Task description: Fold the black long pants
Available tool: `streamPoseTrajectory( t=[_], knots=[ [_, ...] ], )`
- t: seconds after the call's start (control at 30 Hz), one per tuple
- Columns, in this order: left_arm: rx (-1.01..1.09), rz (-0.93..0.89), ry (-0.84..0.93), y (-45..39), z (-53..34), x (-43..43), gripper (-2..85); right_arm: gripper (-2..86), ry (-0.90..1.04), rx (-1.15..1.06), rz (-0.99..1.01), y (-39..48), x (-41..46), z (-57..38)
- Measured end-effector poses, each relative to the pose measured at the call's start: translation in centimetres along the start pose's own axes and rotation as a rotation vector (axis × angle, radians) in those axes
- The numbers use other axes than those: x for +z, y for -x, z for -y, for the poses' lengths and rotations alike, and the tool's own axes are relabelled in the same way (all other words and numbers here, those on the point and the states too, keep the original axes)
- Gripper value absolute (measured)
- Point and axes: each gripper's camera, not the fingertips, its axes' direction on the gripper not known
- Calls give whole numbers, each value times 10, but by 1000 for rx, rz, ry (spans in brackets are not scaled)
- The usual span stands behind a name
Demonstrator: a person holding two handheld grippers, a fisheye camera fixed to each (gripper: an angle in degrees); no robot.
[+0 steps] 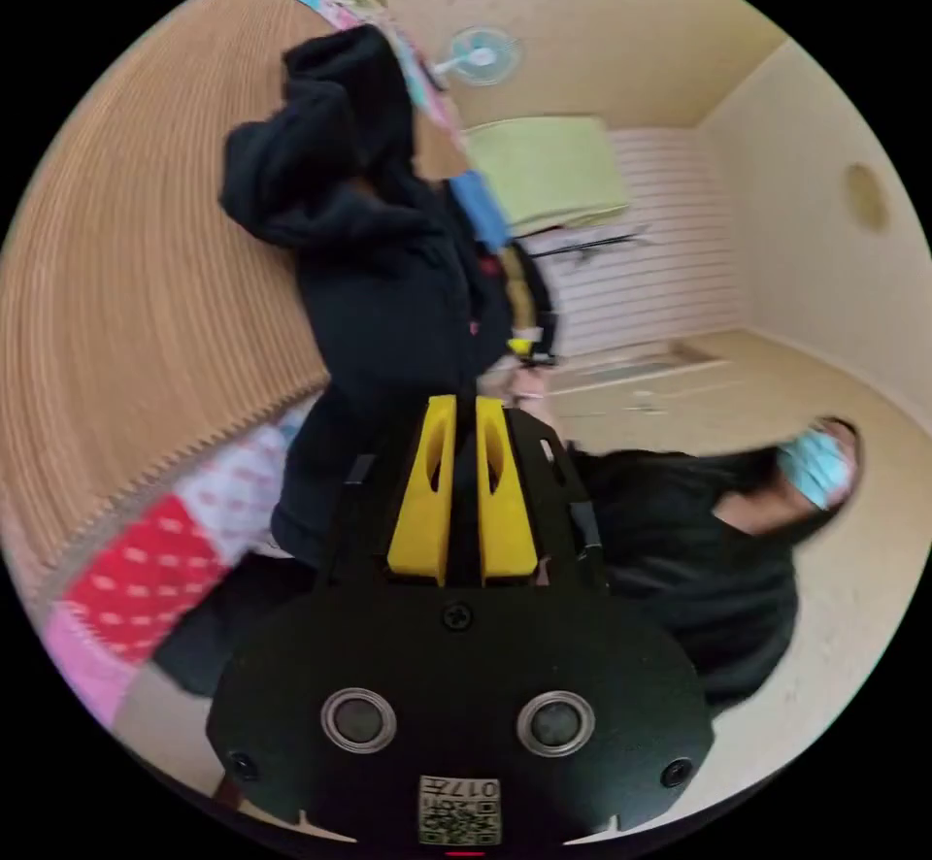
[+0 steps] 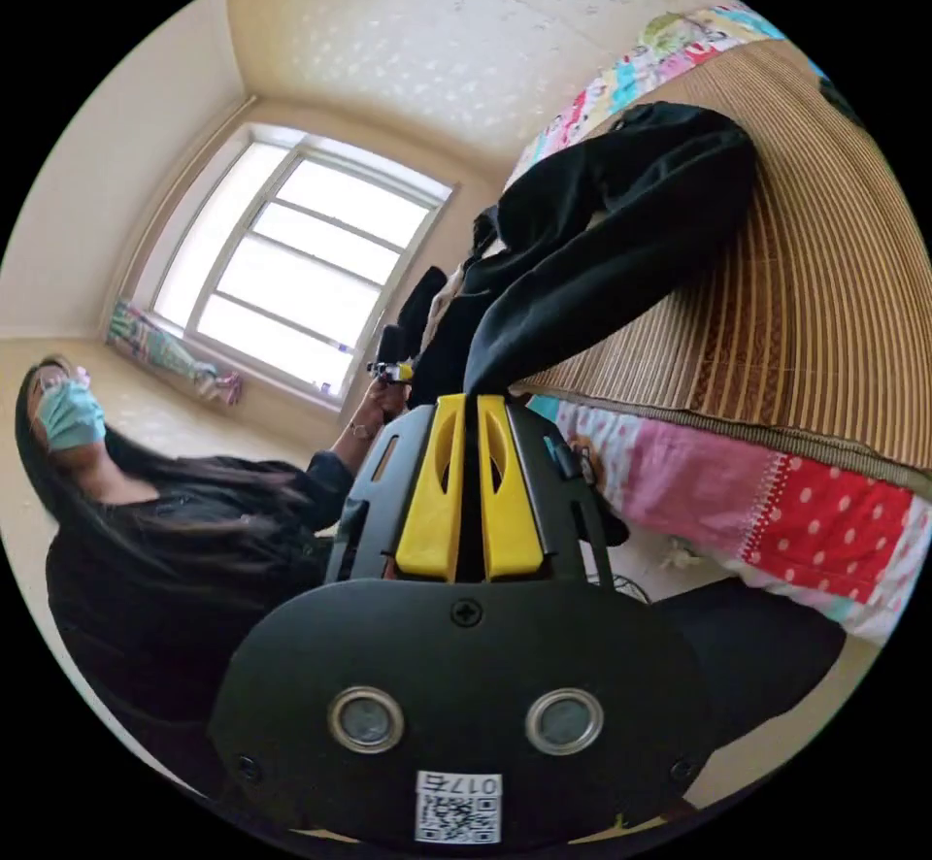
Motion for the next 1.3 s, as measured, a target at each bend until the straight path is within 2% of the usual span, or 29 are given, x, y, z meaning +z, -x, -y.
streamPoseTrajectory(
  t=[0.03, 0.1, 0.2, 0.23, 0.33, 0.4, 0.47, 0.57, 0.7, 0.8, 0.83, 0.87, 0.93, 1.07, 1.2, 1.3],
  knots=[
    [51, -148, -21, -2, -32, 9, 44, 25, 74, -46, 4, 14, -3, -11],
    [31, -209, 25, -1, -79, 31, 50, 23, 190, -52, -50, 27, -2, -30],
    [-167, -31, 85, 10, -136, 57, 80, 18, 268, 85, -223, 25, -3, -55],
    [-222, 37, 49, 11, -148, 54, 86, 16, 264, 135, -283, 22, -4, -59],
    [-234, 82, -146, 0, -148, 20, 79, 9, 124, 169, -358, 25, -16, -49],
    [-186, 222, -244, -23, -129, -3, 70, 7, 25, 131, -392, 35, -18, -32],
    [-129, 485, -304, -50, -85, -11, 66, 5, -62, 130, -549, 48, -1, -2],
    [-59, 603, -333, -55, -5, 7, 63, 4, -101, 81, -749, 63, 44, 44],
    [-13, 747, -293, -24, 100, 50, 15, 3, -149, 19, -878, 58, 105, 102],
    [-47, 1004, -186, 29, 166, 103, -5, 3, -103, 13, -1036, 18, 165, 145],
    [-102, 1134, -130, 58, 184, 123, -7, 4, -29, 50, -1140, -12, 192, 161],
    [-97, 1164, -77, 84, 196, 139, -9, 4, 114, 96, -1224, -49, 220, 175],
    [-41, 1184, -203, 89, 200, 141, -9, 4, 39, -4, -1317, -57, 238, 184],
    [-62, 1190, -325, 117, 236, 135, -10, 3, 33, -30, -1494, -88, 277, 243],
    [-98, 1074, -413, 147, 265, 110, -10, 3, -36, -24, -1462, -117, 278, 297],
    [-81, 1118, -428, 157, 284, 112, -10, 3, -101, 16, -1321, -144, 259, 341]
  ],
)
